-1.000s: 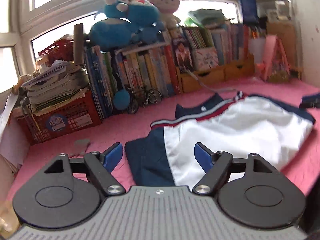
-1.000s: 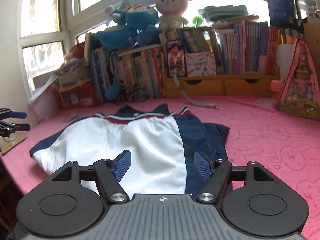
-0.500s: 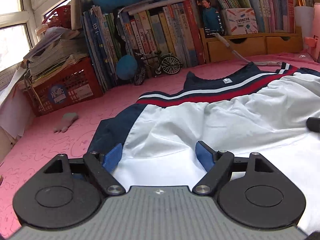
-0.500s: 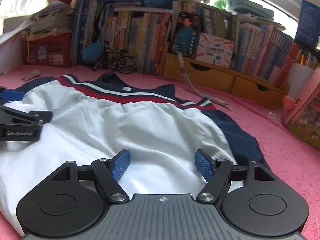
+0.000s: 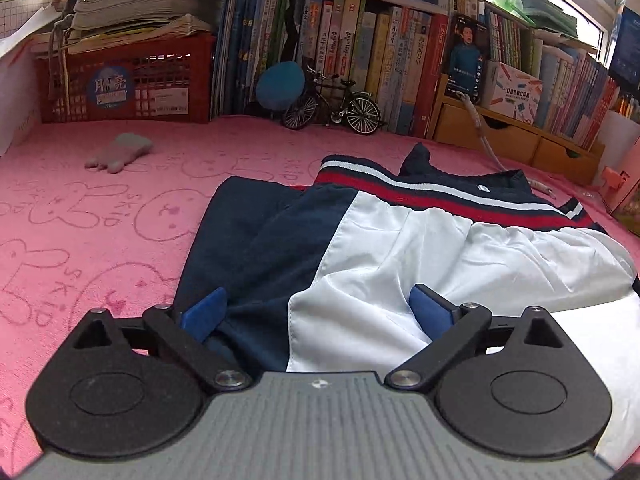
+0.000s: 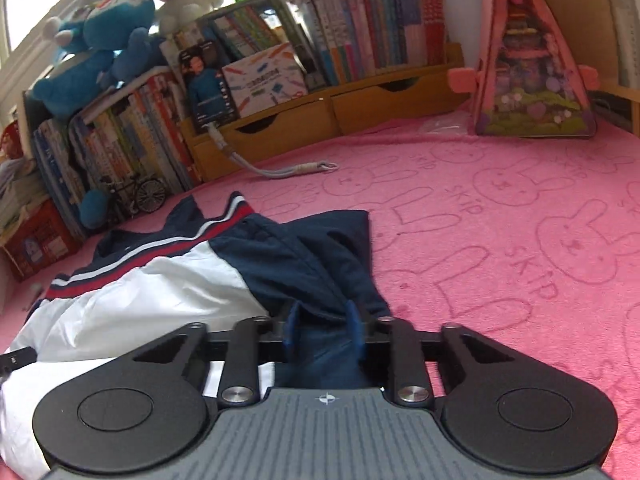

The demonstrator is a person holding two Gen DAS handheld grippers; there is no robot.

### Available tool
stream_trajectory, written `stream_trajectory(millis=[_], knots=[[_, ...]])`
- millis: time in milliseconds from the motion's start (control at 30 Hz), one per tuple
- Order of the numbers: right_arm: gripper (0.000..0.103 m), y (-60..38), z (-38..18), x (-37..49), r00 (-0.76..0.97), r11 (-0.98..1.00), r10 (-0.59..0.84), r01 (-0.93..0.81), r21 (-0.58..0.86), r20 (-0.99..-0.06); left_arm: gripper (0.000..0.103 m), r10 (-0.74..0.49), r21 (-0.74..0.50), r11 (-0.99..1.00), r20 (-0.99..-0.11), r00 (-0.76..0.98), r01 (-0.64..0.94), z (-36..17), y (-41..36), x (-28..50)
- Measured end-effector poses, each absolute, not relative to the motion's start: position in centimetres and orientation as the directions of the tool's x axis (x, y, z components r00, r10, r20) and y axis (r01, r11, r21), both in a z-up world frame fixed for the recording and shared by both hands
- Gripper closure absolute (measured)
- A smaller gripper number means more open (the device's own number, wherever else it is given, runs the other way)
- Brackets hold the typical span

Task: Fold clothes

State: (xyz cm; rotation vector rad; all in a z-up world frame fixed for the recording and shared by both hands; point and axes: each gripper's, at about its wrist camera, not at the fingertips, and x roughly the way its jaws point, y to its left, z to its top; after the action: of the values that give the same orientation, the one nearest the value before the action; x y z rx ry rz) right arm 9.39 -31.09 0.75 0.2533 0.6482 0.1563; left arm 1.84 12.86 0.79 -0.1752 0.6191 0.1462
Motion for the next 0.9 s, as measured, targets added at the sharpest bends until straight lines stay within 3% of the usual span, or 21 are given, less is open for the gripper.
stream_trajectory(millis=[100,333,467,533,600,633,700,767,833,900], knots=[[0.086,-29.9,1.4,8.8,0.814,0.994,-0.103,0.105,-0.030,-0.572,0.003,0.082,-0.122,0.975,-0.589,0.804,-0.188,0.8,12.8,1.9],[0.085,-22.2,5.3,8.0,0.807,0.940,0.325,-0.334,0.072,-0.493,0.003,0.086,-0.115,0.975,-0.591,0.802,-0.189,0.8,12.7,2.0],[0.082,-15.9,4.2,11.5,0.714,0.884,0.416,-0.463,0.066,-0.564,0.003,0.085,-0.117,0.975,-0.591,0.802,-0.189,0.8,12.7,2.0],[0.087,-15.2,3.0,14.0,0.720,0.913,0.353,-0.406,0.051,-0.597,0.002,0.084,-0.118,0.975,-0.591,0.802,-0.188,0.8,12.6,2.0],[0.101,-16.6,2.1,16.1,0.746,0.952,0.284,-0.292,0.088,-0.602,0.002,0.082,-0.118,0.975,-0.591,0.802,-0.187,0.8,12.6,2.0],[0.103,-17.8,1.6,17.0,0.765,0.971,0.236,-0.214,0.110,-0.599,0.002,0.080,-0.119,0.975,-0.592,0.802,-0.185,0.7,12.6,2.0],[0.103,-20.3,0.8,18.4,0.783,0.992,0.110,-0.050,0.114,-0.612,0.001,0.073,-0.121,0.976,-0.592,0.803,-0.178,0.7,12.6,2.0],[0.103,-22.2,0.2,18.7,0.774,0.987,0.130,-0.039,0.159,-0.619,0.001,0.085,-0.112,0.976,-0.584,0.807,-0.184,0.8,12.4,1.9],[0.101,-21.8,0.7,17.8,0.783,0.995,0.088,-0.046,0.084,-0.615,0.006,0.125,-0.086,0.975,-0.558,0.820,-0.207,1.3,11.7,1.2],[0.091,-20.5,1.8,15.7,0.814,0.997,0.064,-0.075,0.005,-0.578,0.013,0.157,-0.034,0.979,-0.505,0.849,-0.201,2.6,10.3,0.3]])
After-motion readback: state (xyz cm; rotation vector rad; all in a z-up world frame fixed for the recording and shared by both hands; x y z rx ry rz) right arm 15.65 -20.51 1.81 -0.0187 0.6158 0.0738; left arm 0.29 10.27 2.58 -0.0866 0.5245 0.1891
